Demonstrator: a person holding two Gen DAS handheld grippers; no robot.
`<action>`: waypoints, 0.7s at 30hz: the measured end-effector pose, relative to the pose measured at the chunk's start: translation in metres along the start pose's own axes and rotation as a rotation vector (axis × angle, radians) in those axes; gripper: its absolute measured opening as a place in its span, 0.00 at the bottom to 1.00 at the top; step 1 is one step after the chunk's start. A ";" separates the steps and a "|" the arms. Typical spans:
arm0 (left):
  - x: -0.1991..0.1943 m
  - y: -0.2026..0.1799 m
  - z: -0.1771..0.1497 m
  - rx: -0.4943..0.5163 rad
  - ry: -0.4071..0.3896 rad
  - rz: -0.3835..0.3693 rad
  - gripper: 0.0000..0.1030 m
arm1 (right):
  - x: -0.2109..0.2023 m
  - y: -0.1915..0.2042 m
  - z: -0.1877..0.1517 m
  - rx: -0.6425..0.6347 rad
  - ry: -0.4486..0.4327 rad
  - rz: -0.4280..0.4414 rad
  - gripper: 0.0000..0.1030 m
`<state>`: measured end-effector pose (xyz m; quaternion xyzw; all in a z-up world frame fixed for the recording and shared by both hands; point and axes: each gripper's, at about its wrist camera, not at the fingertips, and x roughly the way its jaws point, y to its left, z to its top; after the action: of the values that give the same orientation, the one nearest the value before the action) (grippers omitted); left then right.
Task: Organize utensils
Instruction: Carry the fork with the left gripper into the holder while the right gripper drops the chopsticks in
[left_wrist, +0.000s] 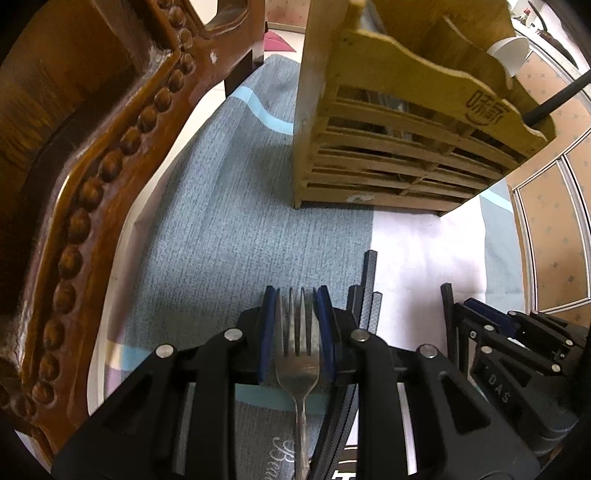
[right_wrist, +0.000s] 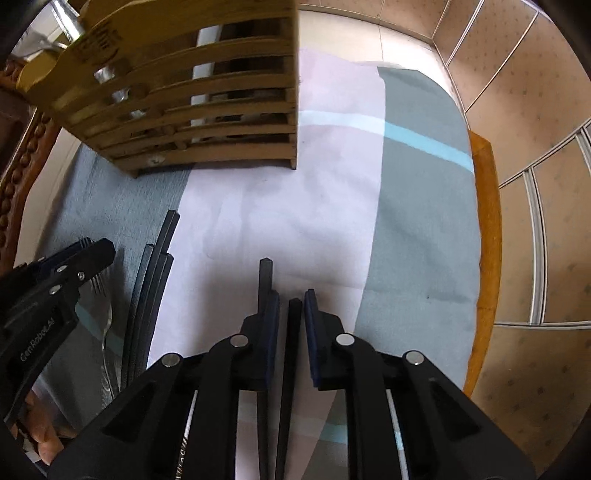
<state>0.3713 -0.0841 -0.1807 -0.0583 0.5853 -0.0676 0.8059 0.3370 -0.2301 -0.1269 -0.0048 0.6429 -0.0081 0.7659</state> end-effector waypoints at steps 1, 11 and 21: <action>0.002 0.001 0.001 -0.001 0.006 0.001 0.22 | -0.001 0.001 -0.001 0.004 0.000 0.006 0.09; -0.035 -0.006 0.008 0.001 -0.077 -0.020 0.21 | -0.035 -0.028 -0.007 0.064 -0.066 0.088 0.07; -0.130 -0.016 0.000 0.056 -0.300 -0.011 0.21 | -0.152 -0.047 -0.035 0.070 -0.312 0.143 0.07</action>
<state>0.3310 -0.0764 -0.0559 -0.0483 0.4558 -0.0788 0.8853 0.2760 -0.2742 0.0171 0.0664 0.5145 0.0246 0.8546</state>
